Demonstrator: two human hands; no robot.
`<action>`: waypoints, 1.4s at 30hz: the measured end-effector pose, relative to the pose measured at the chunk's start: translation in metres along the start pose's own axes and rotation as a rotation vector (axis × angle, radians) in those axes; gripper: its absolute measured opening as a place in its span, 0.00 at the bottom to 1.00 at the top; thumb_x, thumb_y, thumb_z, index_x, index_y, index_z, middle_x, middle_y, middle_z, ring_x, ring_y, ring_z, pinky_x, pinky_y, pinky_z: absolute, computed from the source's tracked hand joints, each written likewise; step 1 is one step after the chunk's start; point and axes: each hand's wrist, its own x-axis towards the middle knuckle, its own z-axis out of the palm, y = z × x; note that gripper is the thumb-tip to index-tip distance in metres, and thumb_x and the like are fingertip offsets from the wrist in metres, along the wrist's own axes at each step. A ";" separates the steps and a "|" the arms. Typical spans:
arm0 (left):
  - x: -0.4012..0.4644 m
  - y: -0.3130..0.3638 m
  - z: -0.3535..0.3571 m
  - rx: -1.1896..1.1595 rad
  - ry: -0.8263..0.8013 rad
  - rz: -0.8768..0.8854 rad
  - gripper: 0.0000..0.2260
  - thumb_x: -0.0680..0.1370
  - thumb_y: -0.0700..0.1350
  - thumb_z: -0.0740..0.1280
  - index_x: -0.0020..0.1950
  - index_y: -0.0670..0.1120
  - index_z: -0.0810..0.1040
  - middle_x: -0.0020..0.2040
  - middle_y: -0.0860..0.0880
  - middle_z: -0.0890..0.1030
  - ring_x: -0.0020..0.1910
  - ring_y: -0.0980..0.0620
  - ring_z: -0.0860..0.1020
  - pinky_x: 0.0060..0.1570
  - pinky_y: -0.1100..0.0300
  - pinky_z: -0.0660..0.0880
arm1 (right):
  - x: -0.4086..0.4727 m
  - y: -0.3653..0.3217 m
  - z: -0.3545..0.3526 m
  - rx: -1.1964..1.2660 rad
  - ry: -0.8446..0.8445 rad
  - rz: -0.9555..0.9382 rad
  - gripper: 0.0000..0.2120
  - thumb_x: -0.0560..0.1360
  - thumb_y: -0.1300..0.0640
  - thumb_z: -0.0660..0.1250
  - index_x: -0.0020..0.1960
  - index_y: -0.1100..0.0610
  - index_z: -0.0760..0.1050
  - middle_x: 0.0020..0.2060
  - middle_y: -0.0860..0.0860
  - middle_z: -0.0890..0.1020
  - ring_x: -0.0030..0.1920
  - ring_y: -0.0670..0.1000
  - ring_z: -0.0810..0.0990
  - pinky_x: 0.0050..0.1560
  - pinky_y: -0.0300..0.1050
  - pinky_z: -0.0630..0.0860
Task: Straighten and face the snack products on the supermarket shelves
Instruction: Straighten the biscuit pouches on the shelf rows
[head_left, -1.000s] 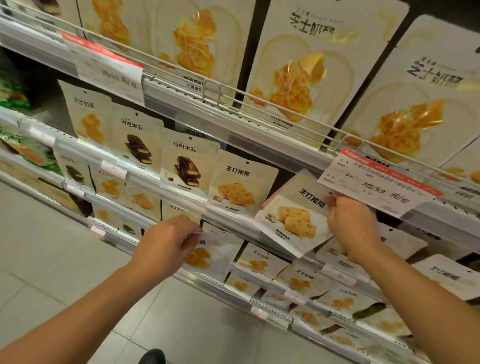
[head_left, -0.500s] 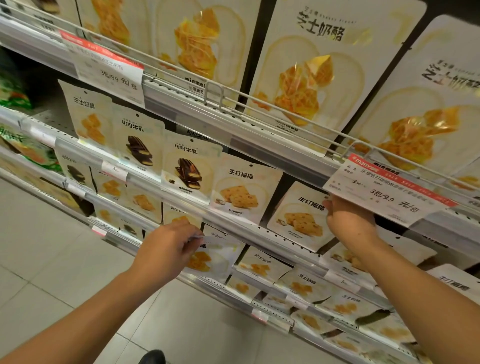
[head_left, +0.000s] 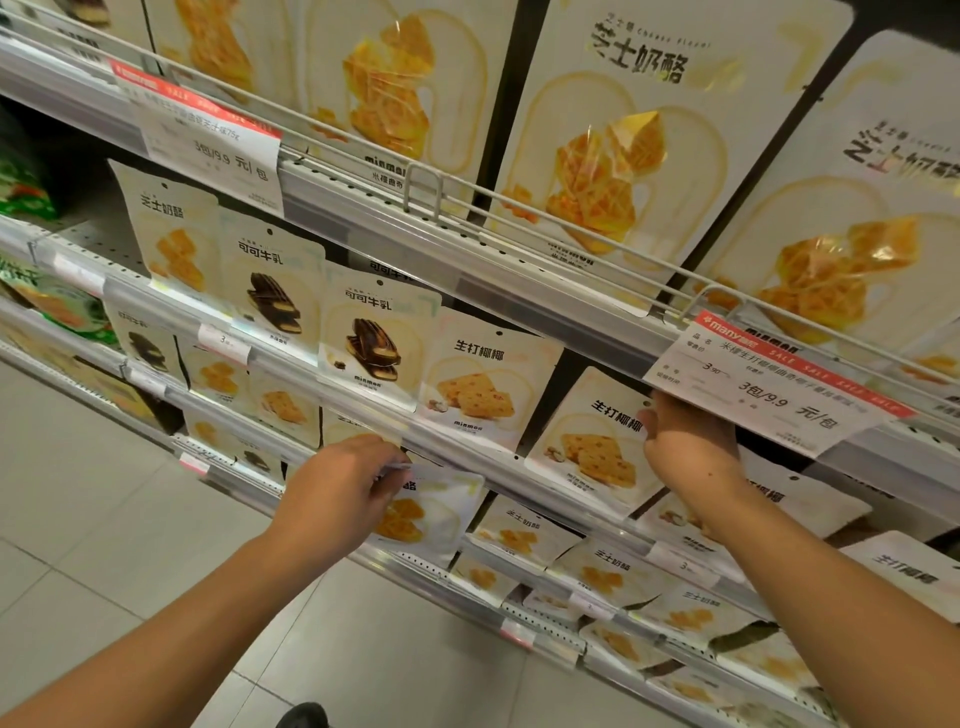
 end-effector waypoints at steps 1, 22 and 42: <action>0.000 0.000 0.000 0.004 -0.001 0.001 0.02 0.74 0.39 0.72 0.45 0.45 0.84 0.39 0.51 0.80 0.37 0.51 0.78 0.36 0.52 0.78 | -0.002 -0.002 -0.002 -0.005 0.009 -0.013 0.09 0.78 0.55 0.64 0.43 0.47 0.64 0.32 0.38 0.63 0.32 0.43 0.67 0.39 0.42 0.66; -0.038 -0.052 -0.070 0.074 -0.010 -0.167 0.06 0.78 0.48 0.66 0.51 0.49 0.82 0.47 0.52 0.81 0.47 0.52 0.79 0.46 0.54 0.76 | -0.103 -0.240 0.034 0.000 -0.245 -0.911 0.10 0.79 0.43 0.59 0.43 0.47 0.65 0.35 0.45 0.72 0.40 0.50 0.74 0.32 0.45 0.62; -0.083 -0.317 -0.307 0.181 0.203 -0.505 0.04 0.79 0.51 0.65 0.49 0.56 0.80 0.44 0.58 0.80 0.42 0.58 0.74 0.41 0.58 0.75 | -0.023 -0.545 0.046 0.325 0.007 -0.733 0.09 0.74 0.50 0.71 0.46 0.55 0.80 0.29 0.38 0.73 0.34 0.50 0.76 0.31 0.37 0.64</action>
